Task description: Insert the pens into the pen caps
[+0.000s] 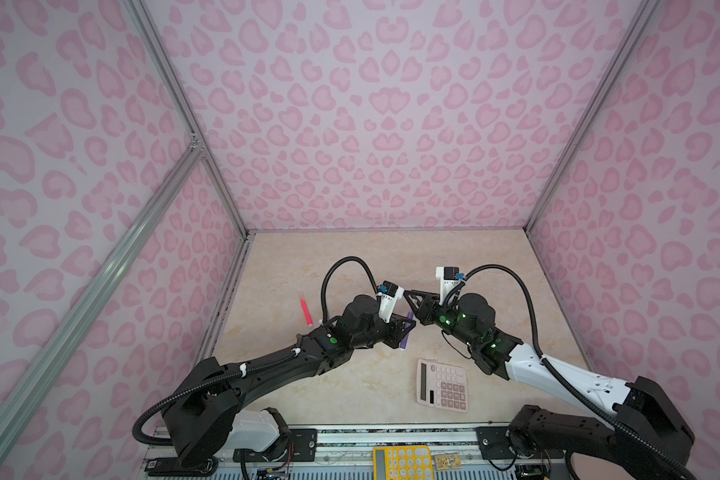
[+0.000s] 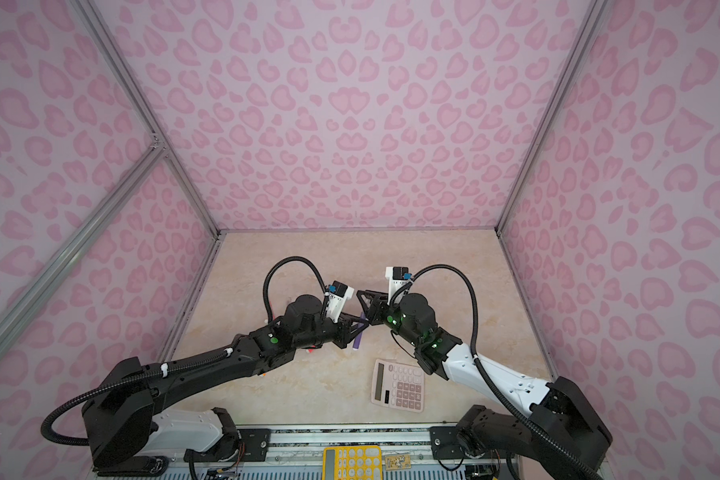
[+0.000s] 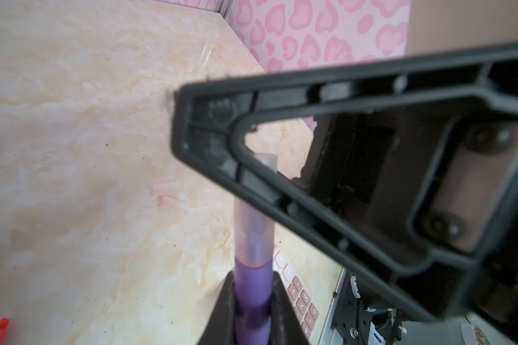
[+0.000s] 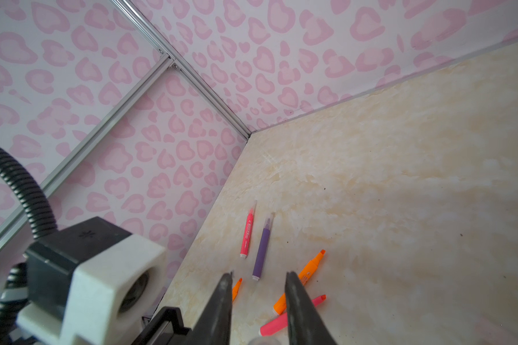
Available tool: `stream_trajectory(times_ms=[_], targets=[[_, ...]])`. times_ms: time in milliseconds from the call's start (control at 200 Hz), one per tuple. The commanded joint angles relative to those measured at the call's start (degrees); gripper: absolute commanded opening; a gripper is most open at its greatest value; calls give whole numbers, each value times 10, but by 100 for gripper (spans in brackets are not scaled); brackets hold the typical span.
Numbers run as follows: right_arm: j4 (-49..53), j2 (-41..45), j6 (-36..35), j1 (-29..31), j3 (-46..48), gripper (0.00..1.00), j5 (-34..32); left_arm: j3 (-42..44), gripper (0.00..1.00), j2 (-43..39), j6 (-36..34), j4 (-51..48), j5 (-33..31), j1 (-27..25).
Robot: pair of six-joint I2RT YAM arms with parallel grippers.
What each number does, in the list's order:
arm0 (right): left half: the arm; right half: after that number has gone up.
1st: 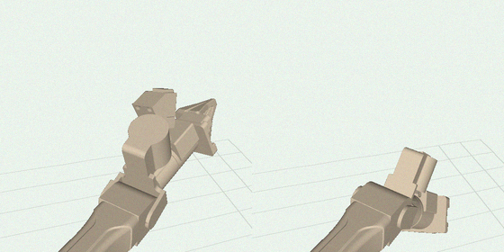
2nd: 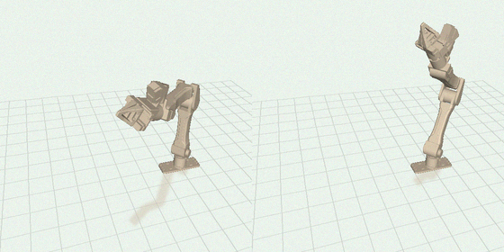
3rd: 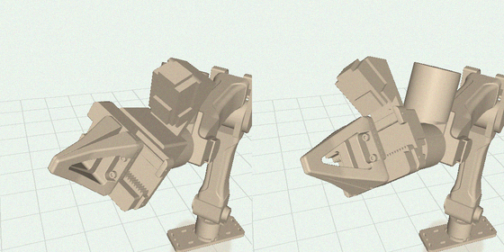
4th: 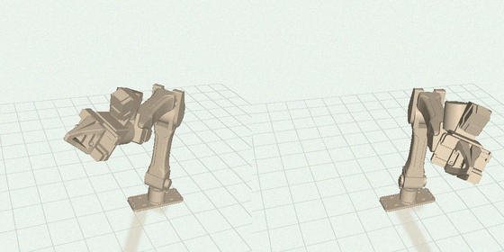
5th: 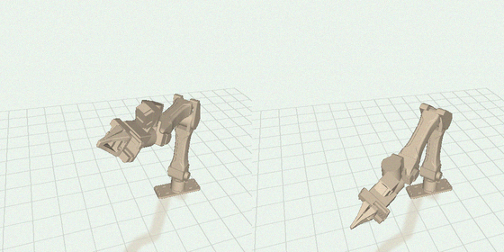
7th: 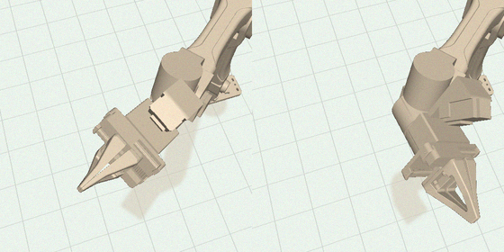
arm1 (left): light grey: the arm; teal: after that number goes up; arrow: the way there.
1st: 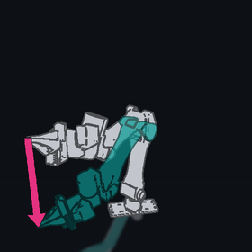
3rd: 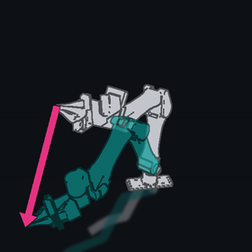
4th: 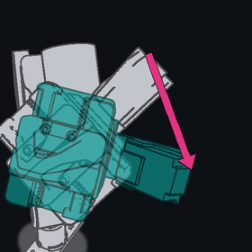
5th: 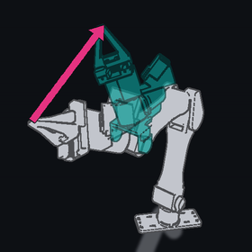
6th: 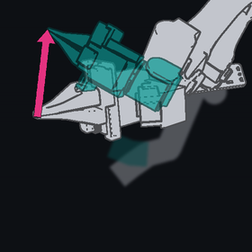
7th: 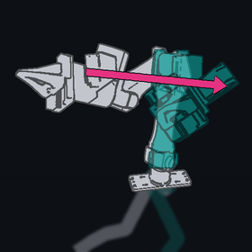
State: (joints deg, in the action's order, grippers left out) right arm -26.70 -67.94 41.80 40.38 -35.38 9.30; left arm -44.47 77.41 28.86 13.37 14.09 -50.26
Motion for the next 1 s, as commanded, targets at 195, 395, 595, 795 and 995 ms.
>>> stream_trajectory(times_ms=[195,395,595,795,995], targets=[[4,-13,-4,1,-7,3,13,-7,3,-4,-3,8,-6,-1],[0,-18,-3,1,-7,0,21,-2,3,-25,0,1,-29,1],[-31,-27,-8,23,10,0,10,17,3,-67,4,3,-51,9],[-57,-47,-11,61,23,0,-21,42,3,-97,22,9,-56,45],[-87,-75,5,75,32,0,-22,52,3,-105,39,8,-49,79]])
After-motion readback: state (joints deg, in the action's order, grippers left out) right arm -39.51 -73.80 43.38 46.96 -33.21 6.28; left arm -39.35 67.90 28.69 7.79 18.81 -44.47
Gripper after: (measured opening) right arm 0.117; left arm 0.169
